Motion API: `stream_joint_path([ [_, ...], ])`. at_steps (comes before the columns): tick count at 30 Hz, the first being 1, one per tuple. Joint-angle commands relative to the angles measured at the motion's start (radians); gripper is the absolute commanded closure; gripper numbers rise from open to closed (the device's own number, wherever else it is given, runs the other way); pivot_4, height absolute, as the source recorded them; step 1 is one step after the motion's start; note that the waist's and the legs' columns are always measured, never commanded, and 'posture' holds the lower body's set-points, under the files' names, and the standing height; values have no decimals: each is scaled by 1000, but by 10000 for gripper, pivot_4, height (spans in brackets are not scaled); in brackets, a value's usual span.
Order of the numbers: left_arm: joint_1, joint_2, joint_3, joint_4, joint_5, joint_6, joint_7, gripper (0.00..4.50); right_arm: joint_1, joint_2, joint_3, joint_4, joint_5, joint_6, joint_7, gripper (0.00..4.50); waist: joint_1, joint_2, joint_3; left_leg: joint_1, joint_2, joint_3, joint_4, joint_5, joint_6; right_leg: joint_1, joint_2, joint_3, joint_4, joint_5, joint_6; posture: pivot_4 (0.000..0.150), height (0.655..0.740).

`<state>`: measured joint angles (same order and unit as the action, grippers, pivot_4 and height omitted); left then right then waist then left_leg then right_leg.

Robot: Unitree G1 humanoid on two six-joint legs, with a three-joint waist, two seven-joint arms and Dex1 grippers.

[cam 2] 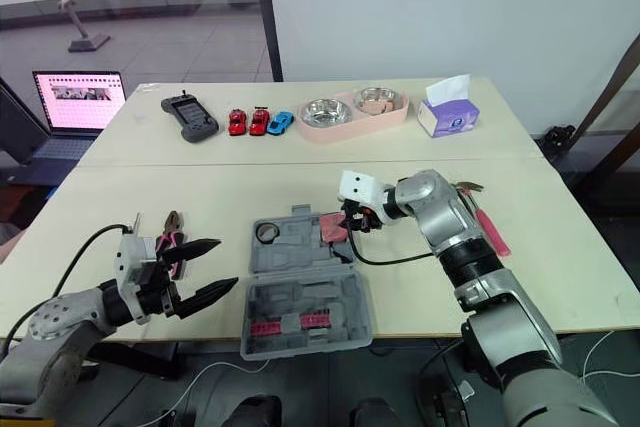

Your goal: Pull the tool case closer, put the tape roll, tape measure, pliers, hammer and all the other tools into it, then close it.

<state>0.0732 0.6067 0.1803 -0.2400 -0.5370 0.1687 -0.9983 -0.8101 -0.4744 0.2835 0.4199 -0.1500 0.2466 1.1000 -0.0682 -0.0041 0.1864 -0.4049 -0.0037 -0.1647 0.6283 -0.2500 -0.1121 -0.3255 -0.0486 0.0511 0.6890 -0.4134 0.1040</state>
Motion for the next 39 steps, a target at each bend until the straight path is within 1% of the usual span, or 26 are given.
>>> stream_joint_path([
  [1,-1,-6,19,-1,-13,-21,-4,0,18,38,-66,16,66,-44,-63,27314,-1,0,0,0,0,0,0,0,0,0,0,0,0,0,0,1500,7400],
  [5,-4,-9,19,9,-12,-27,-8,0,36,79,-115,105,117,-106,-120,27314,-2,0,0,0,0,0,0,0,0,0,0,0,0,0,0,1500,7400],
  [11,-9,-7,23,20,-10,-35,-13,0,48,101,-108,188,131,-162,-122,27314,-2,0,0,0,0,0,0,0,0,0,0,0,0,0,0,1500,7400],
  [17,-16,-4,23,32,-8,-40,-13,0,19,129,-50,358,50,-149,-192,27314,-3,0,0,2,0,0,0,0,0,2,1,0,0,0,0,1500,7400],
  [20,-17,-2,25,38,-6,-45,-13,0,5,135,-21,460,27,-50,-184,27314,1,-1,-1,8,0,0,-1,0,0,7,0,0,0,0,0,1500,7400],
  [23,-15,-1,28,44,-5,-52,-16,0,-3,148,-13,520,24,23,-175,27314,1,-1,-3,15,0,0,-2,-1,2,14,0,0,-1,0,0,1500,7400],
  [26,-11,1,33,46,-5,-58,-18,0,-1,168,-7,571,17,53,-187,27314,1,-1,-9,21,0,0,-3,-4,7,20,0,0,-3,0,0,1500,7400],
  [30,-7,5,38,49,-7,-62,-22,0,-2,189,-11,615,13,42,-217,27314,0,-7,-22,33,0,1,-11,-4,7,30,0,1,-7,0,0,1500,7400],
  [33,-5,6,44,51,-5,-62,-19,0,-6,210,-56,587,58,-30,-224,27314,-1,-8,-27,34,0,1,-13,-4,7,30,0,1,-8,0,0,1500,7400],
  [36,-3,5,56,51,-7,-59,-16,0,0,210,-116,480,127,-104,-188,27314,-1,-7,-27,33,0,1,-13,-4,7,30,0,1,-8,0,0,1500,7400],
  [38,1,5,73,50,-13,-55,-11,0,15,189,-156,358,167,-110,-185,27314,-1,-4,-24,31,0,1,-13,-4,7,27,0,1,-8,0,0,1500,7400],
  [39,3,5,87,54,-15,-54,-5,0,32,169,-176,259,191,-95,-177,27314,-1,-2,-23,29,0,1,-13,-4,7,25,0,2,-8,0,0,1500,7400],
])
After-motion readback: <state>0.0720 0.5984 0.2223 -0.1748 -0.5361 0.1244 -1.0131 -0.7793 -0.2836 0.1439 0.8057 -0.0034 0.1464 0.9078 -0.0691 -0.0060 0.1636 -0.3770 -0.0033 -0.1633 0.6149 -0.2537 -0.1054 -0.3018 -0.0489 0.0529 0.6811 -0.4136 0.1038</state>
